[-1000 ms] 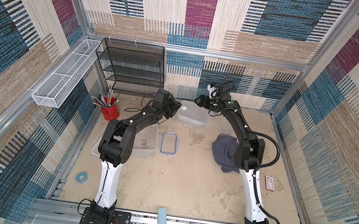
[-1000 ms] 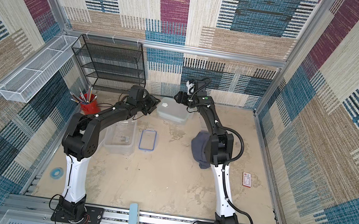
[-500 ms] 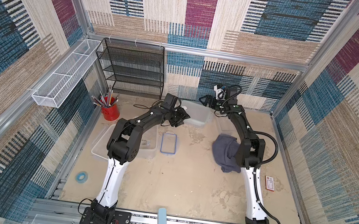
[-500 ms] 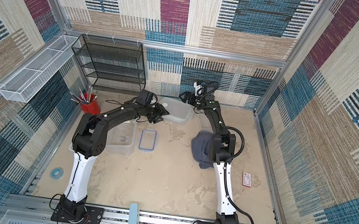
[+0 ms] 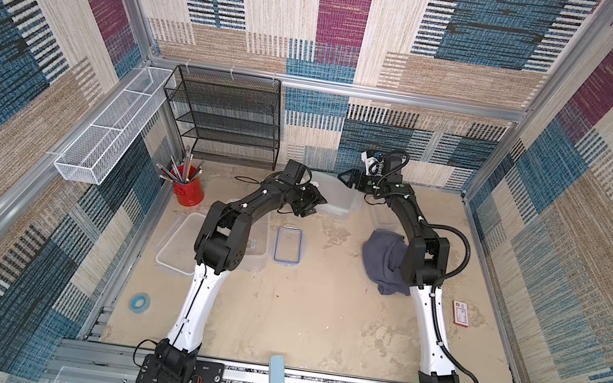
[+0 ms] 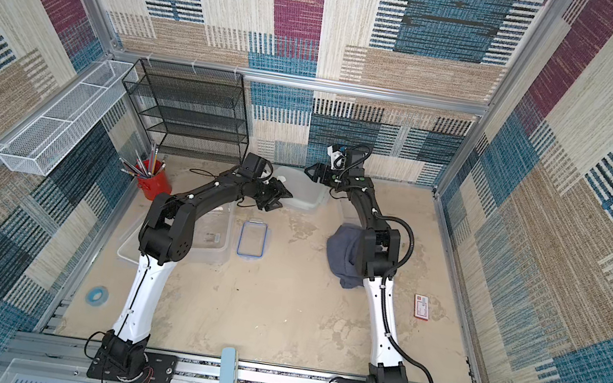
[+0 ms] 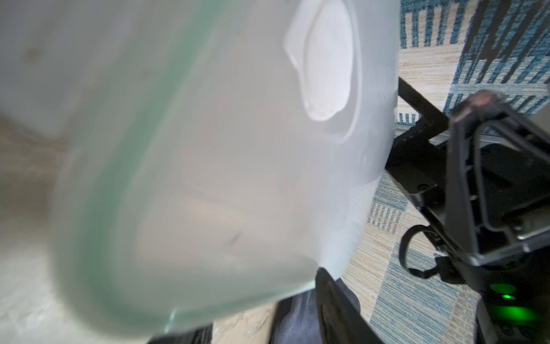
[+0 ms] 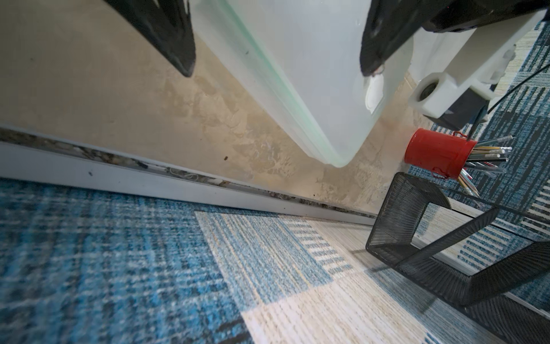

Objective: Wipe the insides of the lunch boxes
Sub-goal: Adjust the lunch box at the center of the board.

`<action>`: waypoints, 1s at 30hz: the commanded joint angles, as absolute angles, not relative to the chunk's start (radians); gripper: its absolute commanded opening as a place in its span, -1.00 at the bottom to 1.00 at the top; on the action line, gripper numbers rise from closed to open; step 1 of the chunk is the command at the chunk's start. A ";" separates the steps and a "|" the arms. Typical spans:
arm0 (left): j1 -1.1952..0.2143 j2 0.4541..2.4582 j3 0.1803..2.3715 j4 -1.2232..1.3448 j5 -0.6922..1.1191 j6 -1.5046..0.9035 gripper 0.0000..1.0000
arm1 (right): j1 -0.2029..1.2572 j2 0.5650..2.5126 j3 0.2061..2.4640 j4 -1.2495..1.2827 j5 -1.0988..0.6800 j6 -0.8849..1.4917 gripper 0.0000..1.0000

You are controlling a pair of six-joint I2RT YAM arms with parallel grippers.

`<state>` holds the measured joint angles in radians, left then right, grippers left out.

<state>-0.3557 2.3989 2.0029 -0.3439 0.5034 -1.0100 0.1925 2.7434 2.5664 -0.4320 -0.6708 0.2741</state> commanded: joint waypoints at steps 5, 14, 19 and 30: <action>-0.317 2.446 2.117 -0.477 0.489 -0.914 0.08 | 0.218 2.654 2.482 -0.542 -0.689 0.200 0.69; -0.279 2.513 2.257 -0.575 0.473 -0.860 0.08 | 0.280 2.515 2.287 -0.583 -0.667 0.151 0.67; -0.278 2.565 2.357 -0.636 0.449 -0.826 0.08 | 0.290 2.392 2.064 -0.475 -0.642 0.192 0.77; -0.276 2.458 2.218 -0.640 0.379 -0.807 0.13 | 0.286 2.326 1.916 -0.329 -0.541 0.363 0.88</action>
<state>-0.2752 2.4870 2.2440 -0.5922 0.4305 -0.8387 0.2859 2.3554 1.9533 -0.4339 -0.5568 0.2794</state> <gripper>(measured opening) 0.565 0.939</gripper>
